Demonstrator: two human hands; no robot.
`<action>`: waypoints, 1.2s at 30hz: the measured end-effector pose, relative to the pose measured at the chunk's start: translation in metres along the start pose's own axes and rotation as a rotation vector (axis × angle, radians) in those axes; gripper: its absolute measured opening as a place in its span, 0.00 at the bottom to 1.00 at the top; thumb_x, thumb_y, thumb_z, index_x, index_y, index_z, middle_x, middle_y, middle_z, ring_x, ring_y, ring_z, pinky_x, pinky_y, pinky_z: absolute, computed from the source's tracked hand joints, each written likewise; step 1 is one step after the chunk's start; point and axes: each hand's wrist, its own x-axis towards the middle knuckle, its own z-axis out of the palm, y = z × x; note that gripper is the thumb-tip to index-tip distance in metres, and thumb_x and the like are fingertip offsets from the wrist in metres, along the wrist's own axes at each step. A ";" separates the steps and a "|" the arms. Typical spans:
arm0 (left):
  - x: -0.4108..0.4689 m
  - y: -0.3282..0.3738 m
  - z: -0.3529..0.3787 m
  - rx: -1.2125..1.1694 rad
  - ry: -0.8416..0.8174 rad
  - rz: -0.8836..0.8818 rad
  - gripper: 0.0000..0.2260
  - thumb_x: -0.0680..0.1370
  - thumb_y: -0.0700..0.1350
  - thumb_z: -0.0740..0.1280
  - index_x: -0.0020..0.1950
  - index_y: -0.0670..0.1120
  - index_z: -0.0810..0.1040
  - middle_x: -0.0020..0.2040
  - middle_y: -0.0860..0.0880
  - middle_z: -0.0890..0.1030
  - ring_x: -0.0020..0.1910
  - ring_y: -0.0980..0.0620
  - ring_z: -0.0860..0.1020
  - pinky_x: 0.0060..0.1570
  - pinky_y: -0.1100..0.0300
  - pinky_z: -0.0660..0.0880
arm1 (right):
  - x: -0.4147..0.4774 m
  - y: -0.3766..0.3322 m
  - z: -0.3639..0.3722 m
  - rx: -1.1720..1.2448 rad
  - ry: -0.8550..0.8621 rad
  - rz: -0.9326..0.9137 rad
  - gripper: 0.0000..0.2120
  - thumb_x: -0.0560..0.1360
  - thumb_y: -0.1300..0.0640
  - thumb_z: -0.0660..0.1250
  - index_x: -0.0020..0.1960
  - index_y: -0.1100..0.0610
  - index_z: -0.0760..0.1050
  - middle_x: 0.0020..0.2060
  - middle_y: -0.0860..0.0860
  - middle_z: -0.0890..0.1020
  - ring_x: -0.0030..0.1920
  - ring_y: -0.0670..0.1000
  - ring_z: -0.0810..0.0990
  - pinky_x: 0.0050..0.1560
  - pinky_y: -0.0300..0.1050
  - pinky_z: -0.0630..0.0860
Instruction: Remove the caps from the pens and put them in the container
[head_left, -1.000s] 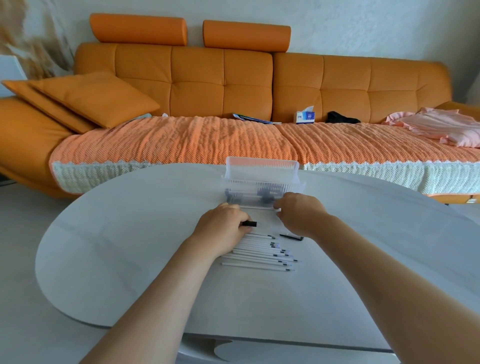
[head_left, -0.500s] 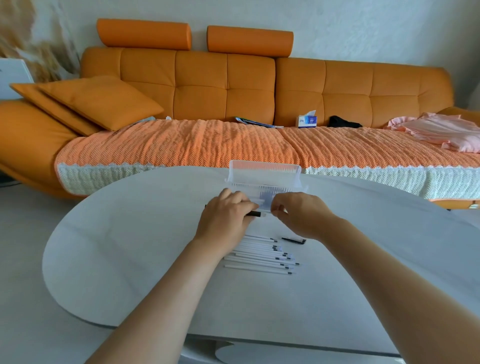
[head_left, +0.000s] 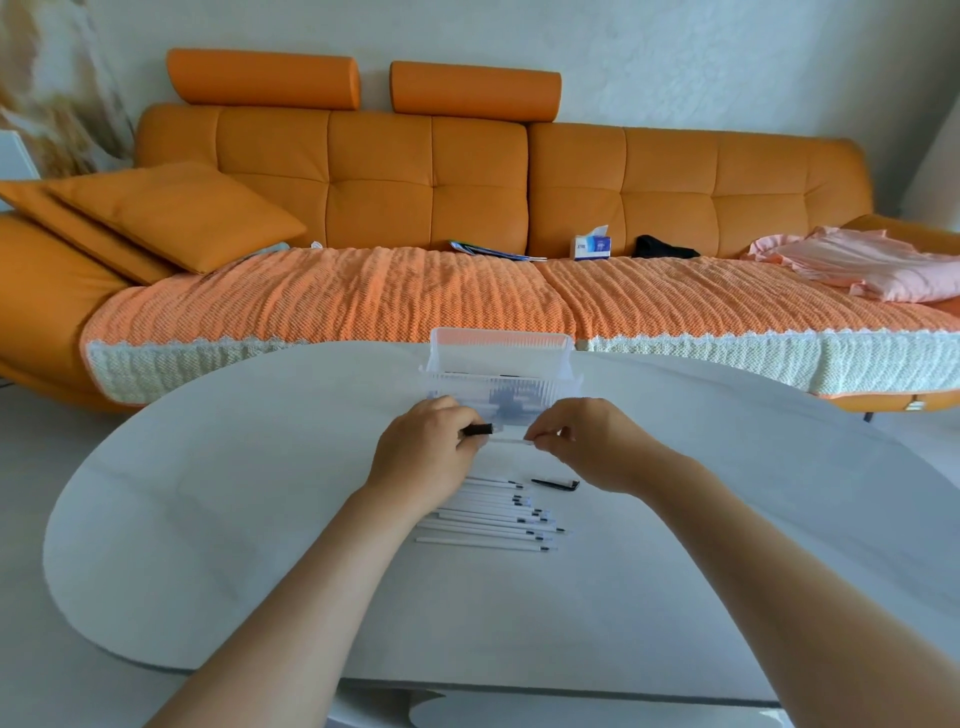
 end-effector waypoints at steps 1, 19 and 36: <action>0.000 0.002 0.000 -0.001 0.011 -0.017 0.09 0.78 0.55 0.65 0.53 0.54 0.80 0.49 0.57 0.77 0.51 0.55 0.75 0.45 0.56 0.74 | 0.000 0.004 -0.001 0.017 0.029 0.020 0.08 0.79 0.56 0.65 0.51 0.47 0.83 0.47 0.42 0.81 0.45 0.45 0.81 0.45 0.36 0.76; 0.000 0.003 -0.006 -0.009 -0.089 -0.169 0.08 0.81 0.53 0.61 0.58 0.59 0.77 0.47 0.57 0.82 0.47 0.52 0.79 0.41 0.59 0.72 | -0.003 0.021 0.001 0.097 0.128 0.105 0.10 0.80 0.58 0.62 0.49 0.47 0.81 0.44 0.45 0.82 0.40 0.43 0.80 0.43 0.43 0.77; -0.002 0.011 0.003 0.035 -0.192 -0.044 0.08 0.79 0.54 0.63 0.57 0.60 0.77 0.49 0.59 0.82 0.50 0.53 0.79 0.45 0.57 0.74 | -0.003 0.003 0.019 0.243 0.089 -0.059 0.18 0.73 0.67 0.71 0.58 0.50 0.82 0.44 0.41 0.82 0.42 0.33 0.78 0.44 0.22 0.70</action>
